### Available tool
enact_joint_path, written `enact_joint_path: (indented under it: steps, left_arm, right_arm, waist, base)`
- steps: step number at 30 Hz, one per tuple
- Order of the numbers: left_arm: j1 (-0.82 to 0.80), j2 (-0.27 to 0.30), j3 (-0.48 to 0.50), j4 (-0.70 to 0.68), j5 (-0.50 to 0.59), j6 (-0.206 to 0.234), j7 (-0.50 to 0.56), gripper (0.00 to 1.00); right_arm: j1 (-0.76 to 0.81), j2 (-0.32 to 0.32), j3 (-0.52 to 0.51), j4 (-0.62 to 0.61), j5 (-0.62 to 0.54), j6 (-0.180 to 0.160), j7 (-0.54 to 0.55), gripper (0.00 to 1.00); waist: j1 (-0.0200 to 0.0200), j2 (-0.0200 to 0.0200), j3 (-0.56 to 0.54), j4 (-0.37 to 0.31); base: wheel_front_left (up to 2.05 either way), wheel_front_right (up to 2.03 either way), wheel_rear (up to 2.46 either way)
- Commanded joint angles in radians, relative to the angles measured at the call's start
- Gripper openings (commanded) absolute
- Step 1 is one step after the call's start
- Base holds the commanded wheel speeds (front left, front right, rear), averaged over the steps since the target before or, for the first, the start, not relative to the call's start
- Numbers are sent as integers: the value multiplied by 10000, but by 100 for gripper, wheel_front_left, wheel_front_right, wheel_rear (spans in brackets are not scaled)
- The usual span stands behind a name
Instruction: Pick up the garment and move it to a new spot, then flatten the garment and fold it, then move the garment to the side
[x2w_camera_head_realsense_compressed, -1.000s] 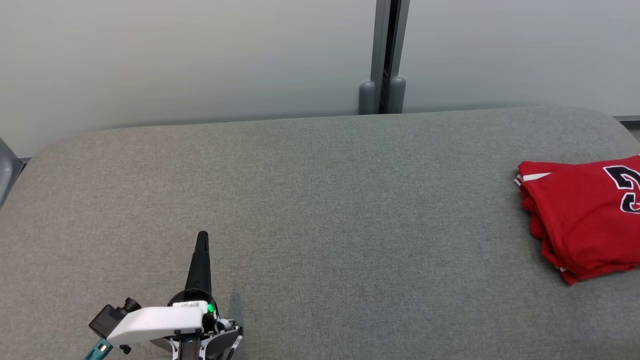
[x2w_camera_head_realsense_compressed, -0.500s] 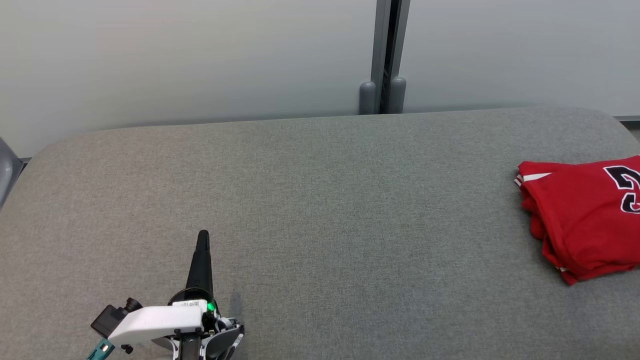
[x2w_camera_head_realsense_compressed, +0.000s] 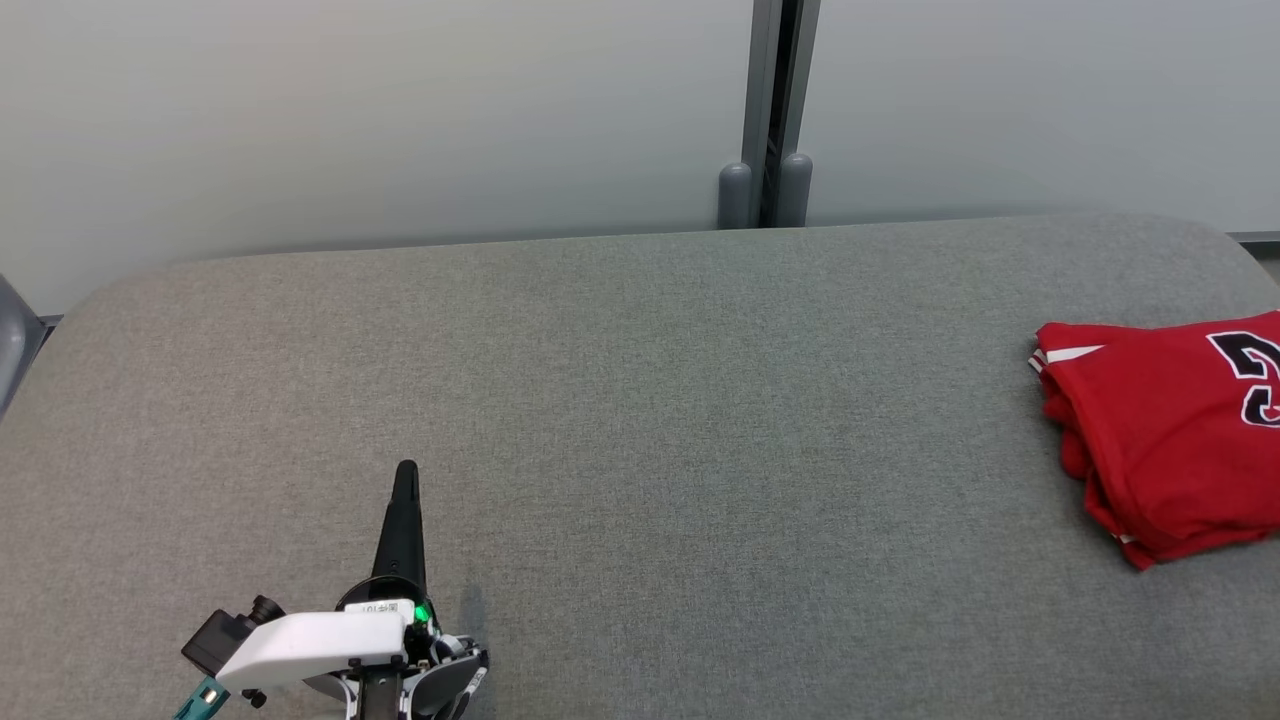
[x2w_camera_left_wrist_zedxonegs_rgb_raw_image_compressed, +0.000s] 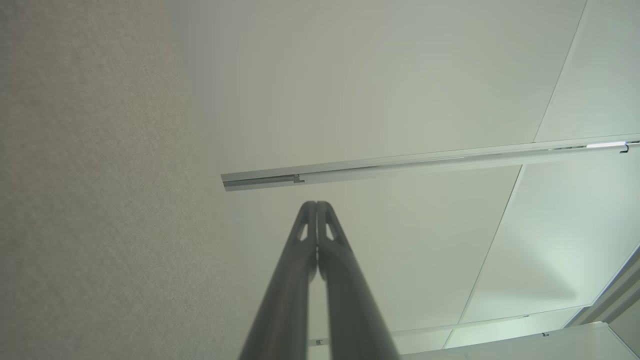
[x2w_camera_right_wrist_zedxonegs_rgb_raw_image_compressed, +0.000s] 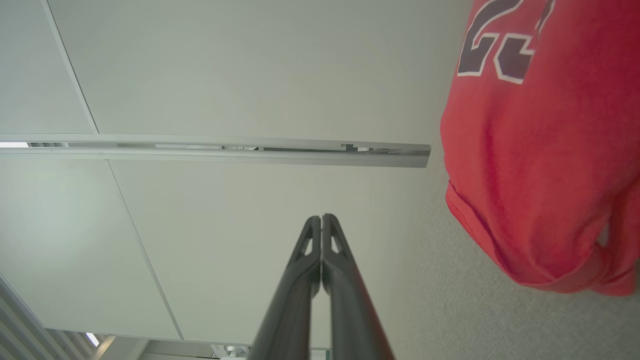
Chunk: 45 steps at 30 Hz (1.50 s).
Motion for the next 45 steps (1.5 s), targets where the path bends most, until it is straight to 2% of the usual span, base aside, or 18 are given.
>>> enact_joint_path:
  steps: [1,45]
  left_arm:
    - [-152,33,7,10,10,-39,-11,0]
    - [-152,33,9,7,10,-39,-11,0]
  right_arm:
    - [-43,-67,-2,14,39,4,22,0]
    - [-19,-90,39,13,83,4,-19,0]
  waist:
    - [0,0,0,0]
    - [0,0,0,0]
  base:
    - [0,0,0]
    - [0,0,0]
